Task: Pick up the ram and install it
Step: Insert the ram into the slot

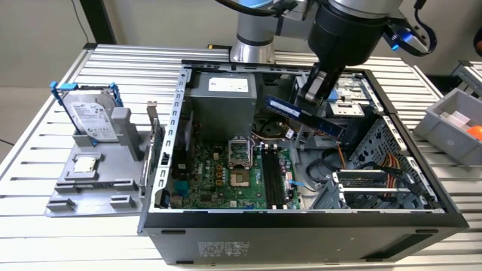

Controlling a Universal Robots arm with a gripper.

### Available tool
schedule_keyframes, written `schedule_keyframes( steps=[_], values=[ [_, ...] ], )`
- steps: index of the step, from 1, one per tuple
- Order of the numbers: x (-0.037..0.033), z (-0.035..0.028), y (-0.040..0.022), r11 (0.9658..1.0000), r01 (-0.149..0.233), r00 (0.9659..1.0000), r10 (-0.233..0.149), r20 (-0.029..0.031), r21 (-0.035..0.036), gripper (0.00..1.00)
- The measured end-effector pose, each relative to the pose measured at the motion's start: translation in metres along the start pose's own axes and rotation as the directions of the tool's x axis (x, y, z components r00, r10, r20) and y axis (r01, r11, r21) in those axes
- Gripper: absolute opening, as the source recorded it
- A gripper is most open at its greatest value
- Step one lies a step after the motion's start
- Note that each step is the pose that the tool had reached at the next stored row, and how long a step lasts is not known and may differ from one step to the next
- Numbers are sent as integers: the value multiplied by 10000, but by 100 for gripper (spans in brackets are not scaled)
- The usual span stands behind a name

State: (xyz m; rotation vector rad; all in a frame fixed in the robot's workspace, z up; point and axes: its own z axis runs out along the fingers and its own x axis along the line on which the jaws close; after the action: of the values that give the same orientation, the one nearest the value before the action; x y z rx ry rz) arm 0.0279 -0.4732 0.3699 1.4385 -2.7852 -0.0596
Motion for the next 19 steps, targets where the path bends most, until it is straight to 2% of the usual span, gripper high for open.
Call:
schedule_keyframes(
  steps=[4, 9, 14, 19],
  values=[
    [8, 0, -6, 9993, -374, 9993, 374, 13, 4, 0],
    [20, -1, -14, 9964, -851, 9964, 851, 31, 9, 0],
    [30, -2, -21, 9913, -1318, 9913, 1318, 48, 13, 0],
    [41, -2, -29, 9839, -1787, 9839, 1787, 67, 16, 0]
  ],
)
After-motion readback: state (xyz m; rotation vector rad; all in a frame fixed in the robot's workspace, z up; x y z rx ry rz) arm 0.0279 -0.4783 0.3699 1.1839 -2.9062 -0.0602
